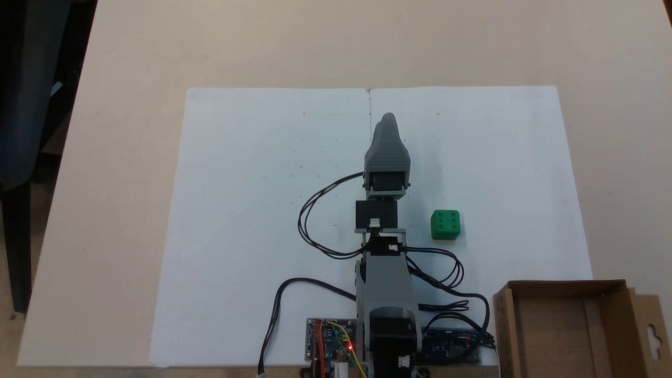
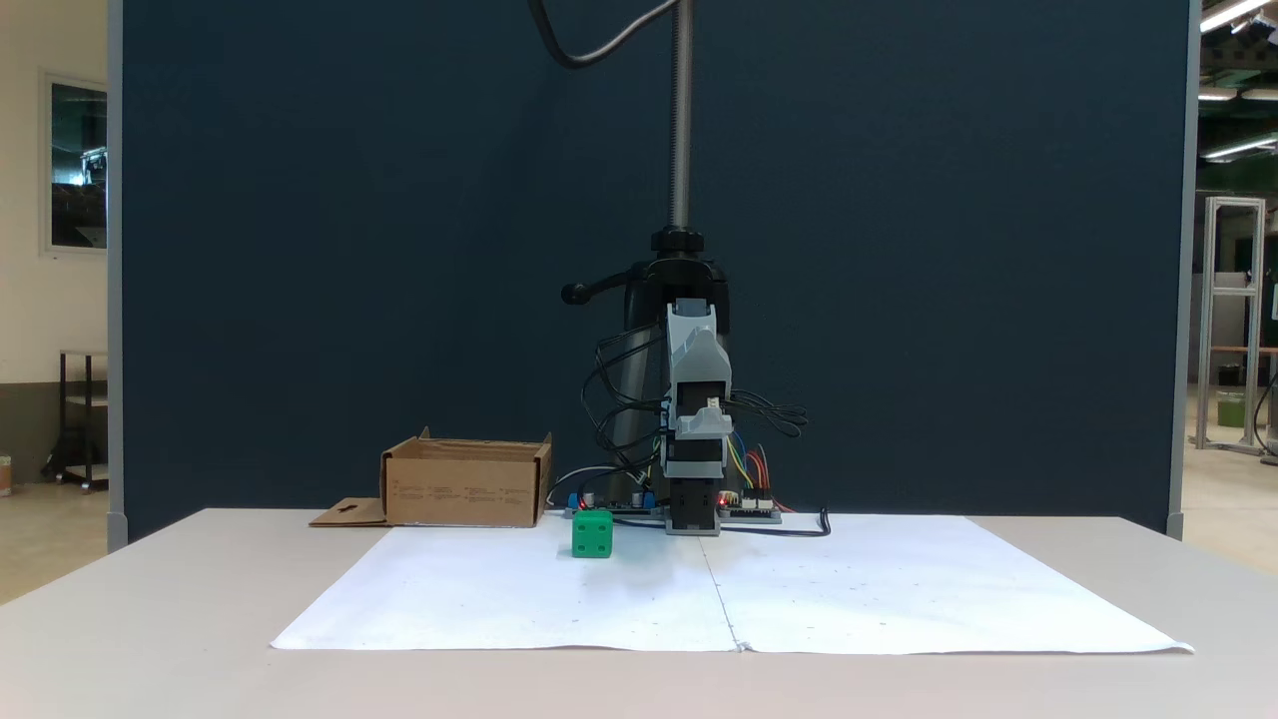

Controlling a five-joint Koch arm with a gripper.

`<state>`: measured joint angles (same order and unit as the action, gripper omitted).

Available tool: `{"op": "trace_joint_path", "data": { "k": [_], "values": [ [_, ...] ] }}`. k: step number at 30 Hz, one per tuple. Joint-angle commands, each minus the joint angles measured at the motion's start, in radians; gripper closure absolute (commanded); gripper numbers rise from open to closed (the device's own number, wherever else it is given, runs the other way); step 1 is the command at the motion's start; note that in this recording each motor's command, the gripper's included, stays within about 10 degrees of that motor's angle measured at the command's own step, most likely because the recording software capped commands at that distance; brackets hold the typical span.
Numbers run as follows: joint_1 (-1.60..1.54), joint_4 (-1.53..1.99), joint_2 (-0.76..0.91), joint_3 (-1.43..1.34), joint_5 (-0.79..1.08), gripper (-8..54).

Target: Grasp a green dice and put it in the bin.

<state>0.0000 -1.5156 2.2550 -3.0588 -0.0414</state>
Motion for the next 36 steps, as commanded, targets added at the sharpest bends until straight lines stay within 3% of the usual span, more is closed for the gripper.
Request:
{"op": "trace_joint_path", "data": {
  "k": [1, 36],
  "values": [
    [-0.061, 0.175, 0.110, -0.067, 0.055, 2.9],
    [-0.063, 0.215, 0.110, -0.067, 0.055, 2.9]
  ]
}}
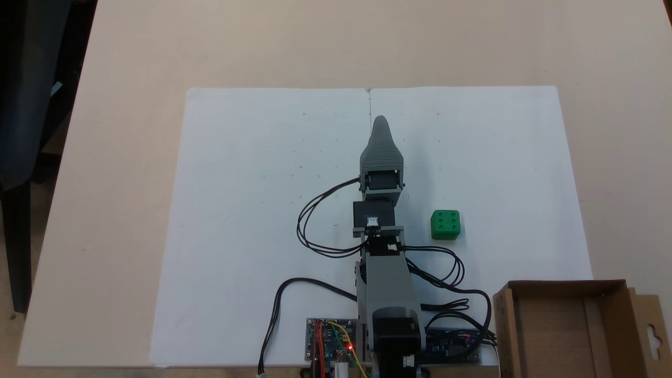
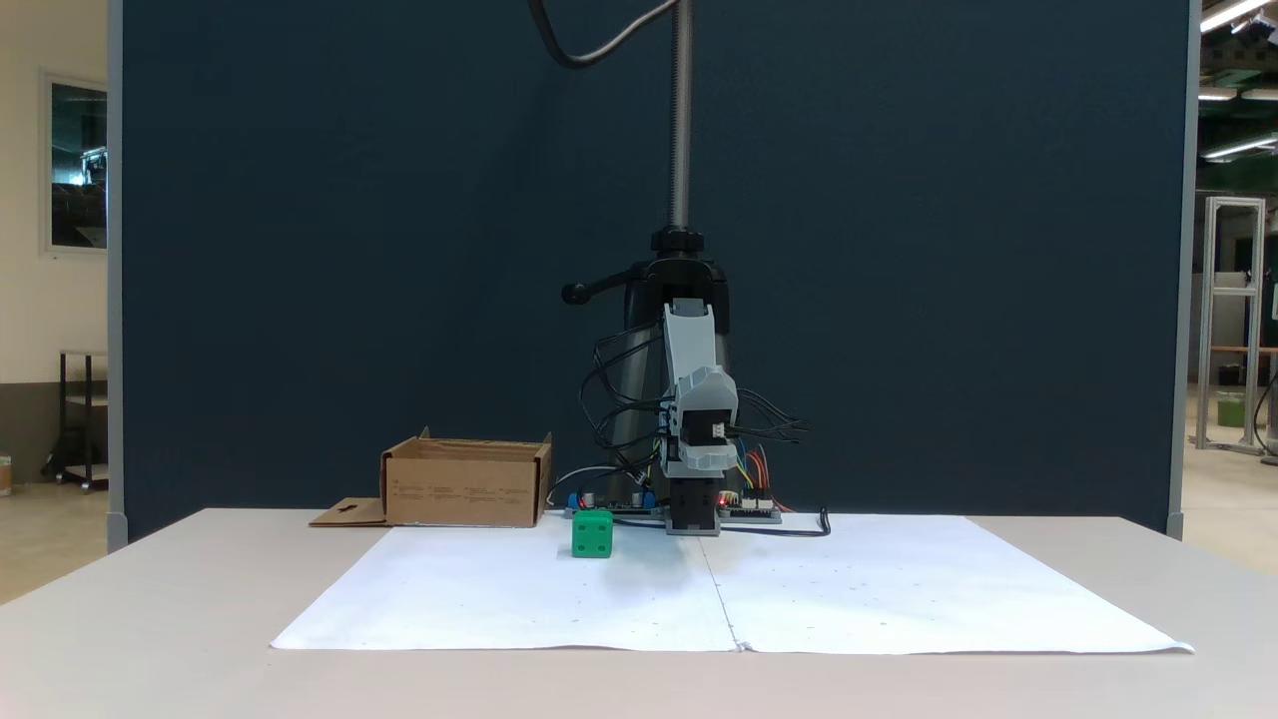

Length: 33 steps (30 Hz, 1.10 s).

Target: Grasp a green dice and put it in the bin.

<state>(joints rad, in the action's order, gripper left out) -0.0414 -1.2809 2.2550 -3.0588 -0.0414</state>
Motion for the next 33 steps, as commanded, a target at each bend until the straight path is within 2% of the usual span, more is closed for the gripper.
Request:
{"op": "trace_joint_path", "data": {
  "k": [1, 10, 18, 29, 33],
  "values": [
    [-0.021, -0.020, 0.110, -0.067, 0.055, 2.9],
    [-0.046, -0.021, 0.110, -0.067, 0.054, 1.3],
    [-0.101, 0.020, 0.110, -0.034, 0.063, 3.5],
    [-0.017, 0.773, 0.117, 0.387, 0.061, 2.0],
    [0.034, 1.089, 0.117, 0.632, 0.054, 1.1]
  ]
}}
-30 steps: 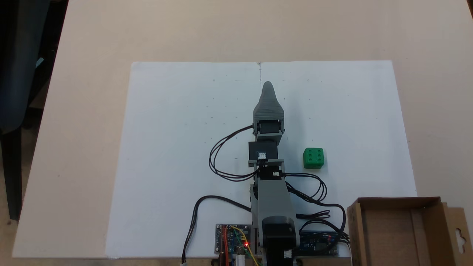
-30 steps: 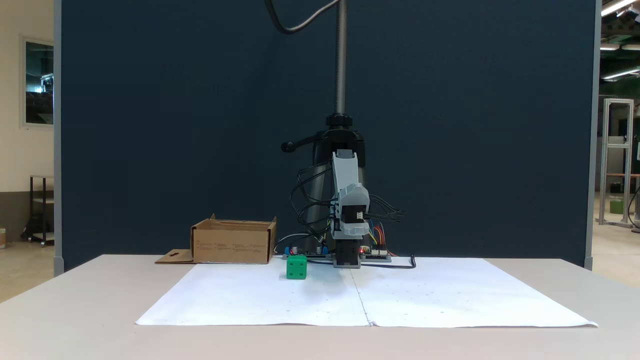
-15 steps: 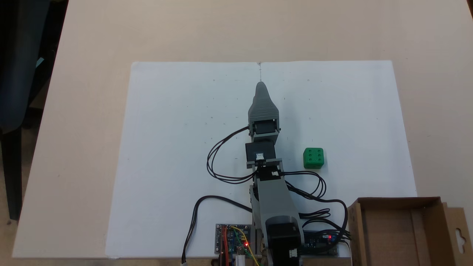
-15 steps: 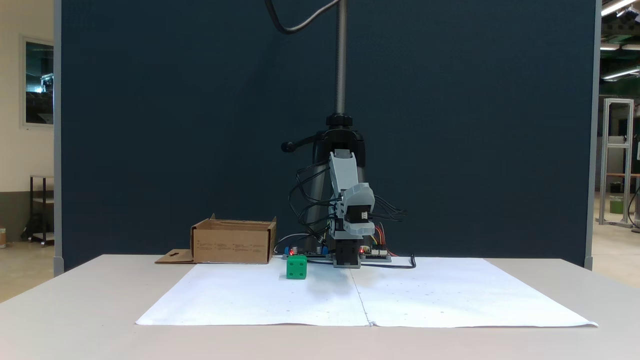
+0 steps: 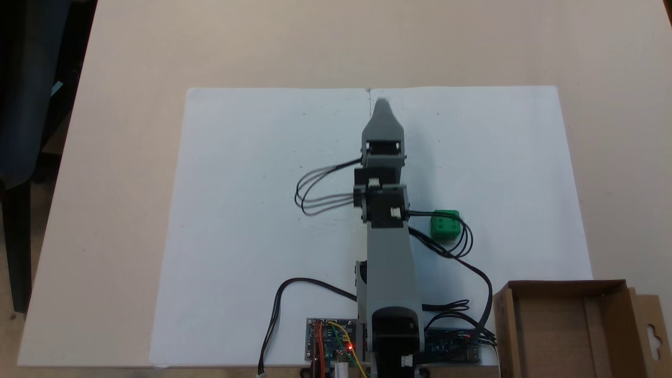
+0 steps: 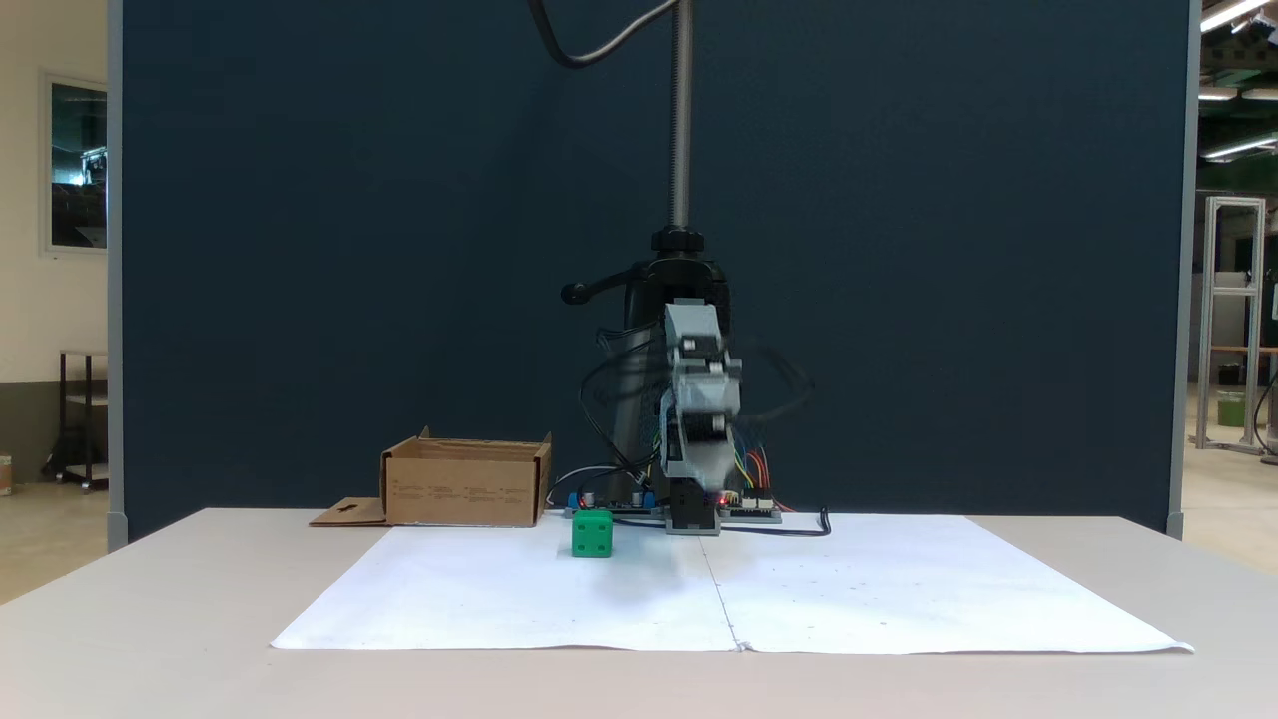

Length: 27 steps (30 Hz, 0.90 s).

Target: Grasp a green dice and put it in the bin.

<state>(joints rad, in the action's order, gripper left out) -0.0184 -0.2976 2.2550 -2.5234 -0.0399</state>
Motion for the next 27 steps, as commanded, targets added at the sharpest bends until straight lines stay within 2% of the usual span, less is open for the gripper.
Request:
{"op": "trace_joint_path", "data": {
  "k": [1, 9, 15, 24, 27],
  "values": [
    [0.021, 0.161, 0.117, 0.150, 0.048, 1.1],
    [0.110, 0.635, 0.117, 0.413, 0.034, 1.4],
    [0.239, 0.966, 0.115, 0.454, 0.044, 1.5],
    [0.660, 1.416, 0.110, 0.528, 0.394, 1.7],
    [0.678, 1.424, 0.109, 0.568, 0.439, 1.7]
  ]
}}
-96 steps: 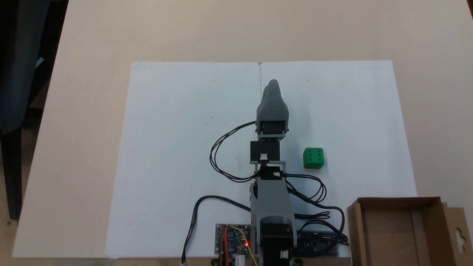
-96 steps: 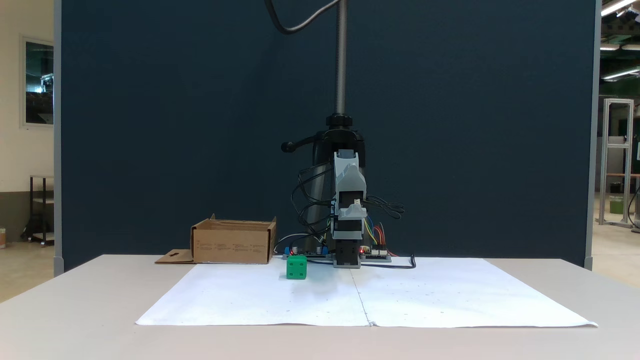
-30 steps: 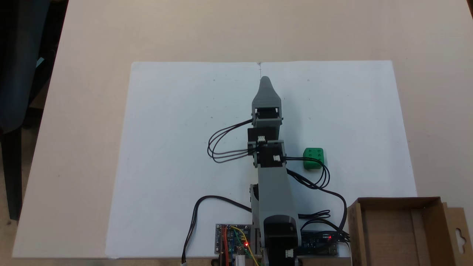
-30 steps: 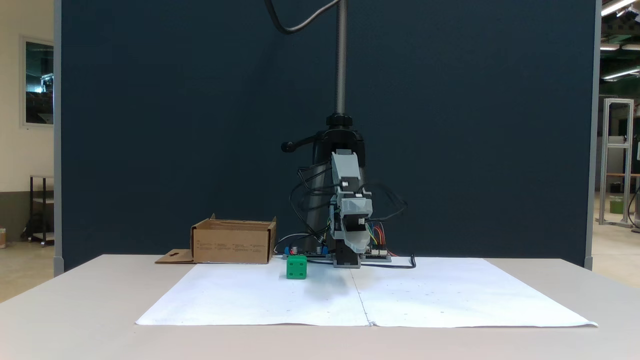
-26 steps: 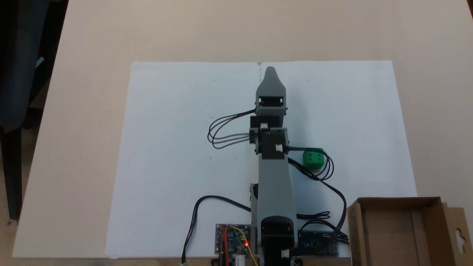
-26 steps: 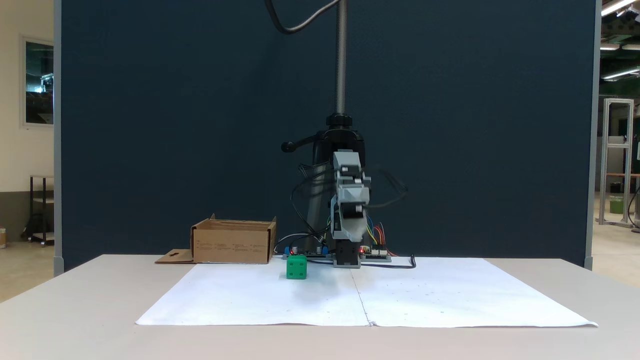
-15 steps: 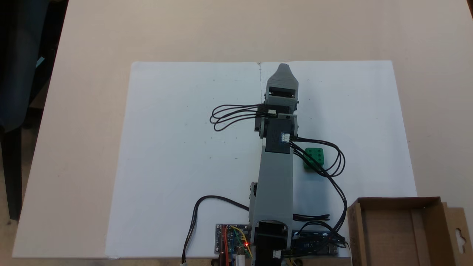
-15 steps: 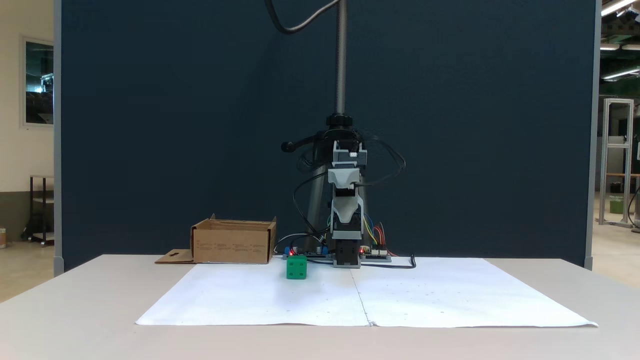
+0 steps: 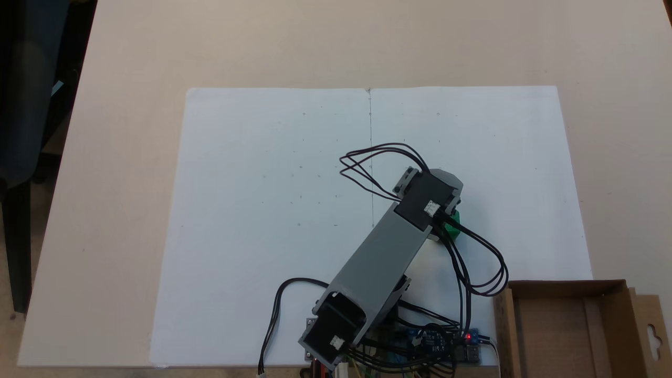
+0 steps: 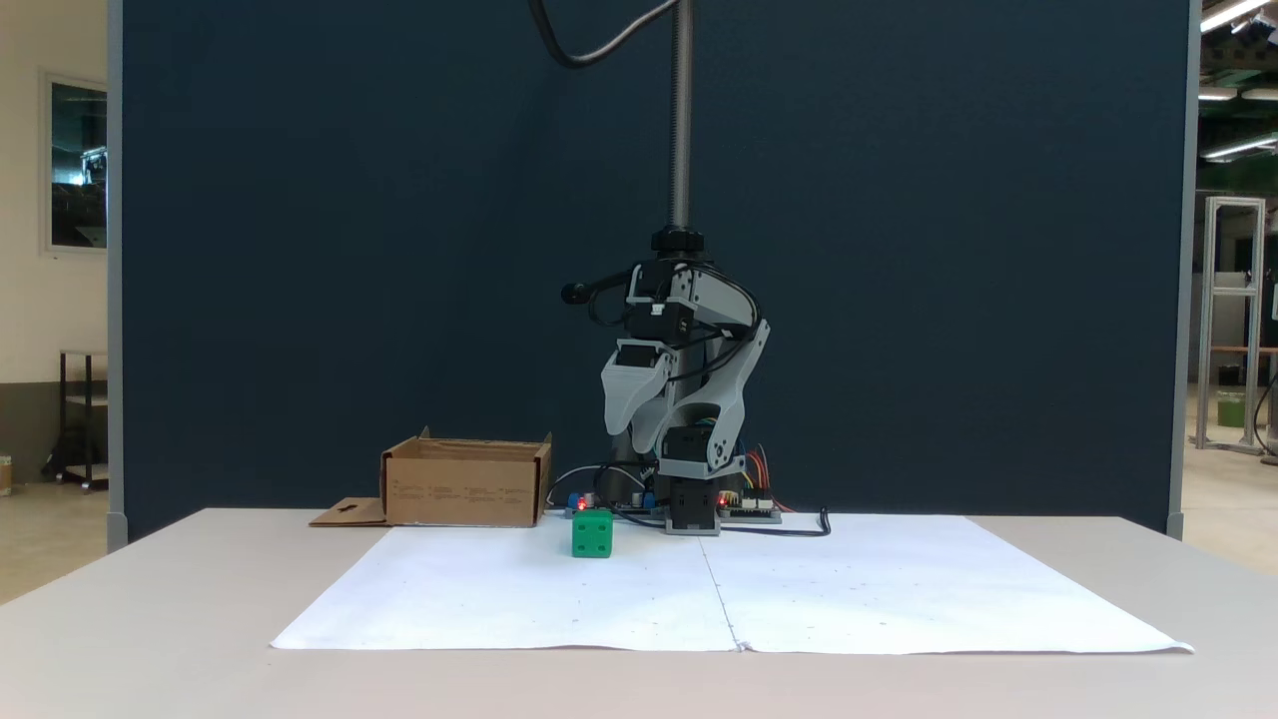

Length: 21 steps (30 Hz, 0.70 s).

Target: Grasp a green dice and put it in the bin.

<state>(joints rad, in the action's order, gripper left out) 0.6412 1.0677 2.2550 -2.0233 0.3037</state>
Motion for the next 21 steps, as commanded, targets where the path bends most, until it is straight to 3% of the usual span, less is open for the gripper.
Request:
{"op": "trace_joint_path", "data": {
  "k": [1, 13, 21],
  "values": [
    [0.028, 0.061, 0.109, 0.080, 0.112, 1.7],
    [0.075, 0.064, -0.043, 0.104, 0.385, -0.2],
    [0.120, 0.044, -0.187, 0.104, 0.468, -0.2]
  ]
}}
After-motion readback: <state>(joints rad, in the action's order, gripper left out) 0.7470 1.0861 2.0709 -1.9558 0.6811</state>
